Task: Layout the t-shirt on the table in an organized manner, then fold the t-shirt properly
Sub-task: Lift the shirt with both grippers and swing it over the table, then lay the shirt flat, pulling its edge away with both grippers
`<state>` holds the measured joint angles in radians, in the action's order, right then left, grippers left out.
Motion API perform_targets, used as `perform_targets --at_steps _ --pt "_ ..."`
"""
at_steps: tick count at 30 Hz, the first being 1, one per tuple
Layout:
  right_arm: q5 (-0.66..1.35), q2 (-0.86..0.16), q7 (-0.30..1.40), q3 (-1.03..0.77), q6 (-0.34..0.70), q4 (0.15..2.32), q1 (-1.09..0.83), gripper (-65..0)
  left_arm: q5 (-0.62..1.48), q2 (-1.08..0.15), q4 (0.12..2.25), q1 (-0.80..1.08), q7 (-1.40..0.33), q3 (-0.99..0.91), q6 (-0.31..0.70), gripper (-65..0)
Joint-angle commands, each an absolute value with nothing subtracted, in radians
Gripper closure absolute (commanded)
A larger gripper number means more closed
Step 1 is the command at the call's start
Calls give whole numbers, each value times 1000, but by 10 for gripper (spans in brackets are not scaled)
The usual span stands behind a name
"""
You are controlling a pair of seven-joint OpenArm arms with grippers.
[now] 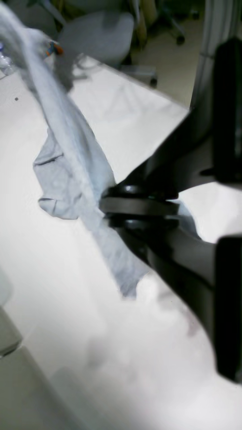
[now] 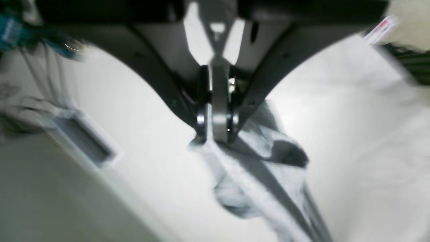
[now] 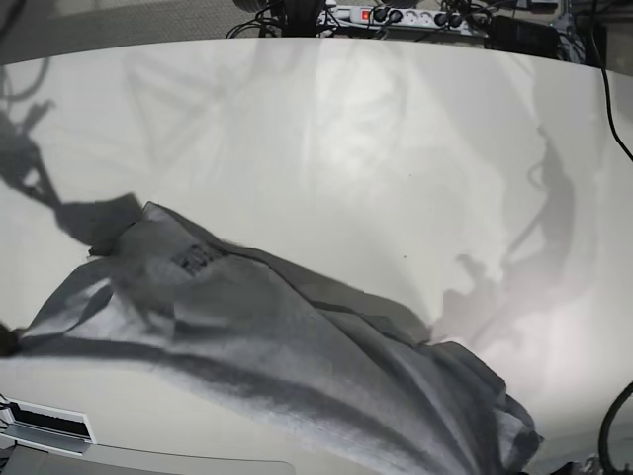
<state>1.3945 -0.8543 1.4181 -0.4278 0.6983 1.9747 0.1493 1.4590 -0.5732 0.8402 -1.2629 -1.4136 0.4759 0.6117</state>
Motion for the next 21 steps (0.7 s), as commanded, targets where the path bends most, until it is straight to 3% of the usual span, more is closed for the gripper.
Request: perform_targets --at_steps 1,21 --pt "1443 -875 1396 -438 698 1980 140 0 1484 -577 855 -1280 -1396 480 604 0" --pt "1484 -859 1396 -438 698 1980 -362 0 1484 -608 925 -774 -1396 485 579 0"
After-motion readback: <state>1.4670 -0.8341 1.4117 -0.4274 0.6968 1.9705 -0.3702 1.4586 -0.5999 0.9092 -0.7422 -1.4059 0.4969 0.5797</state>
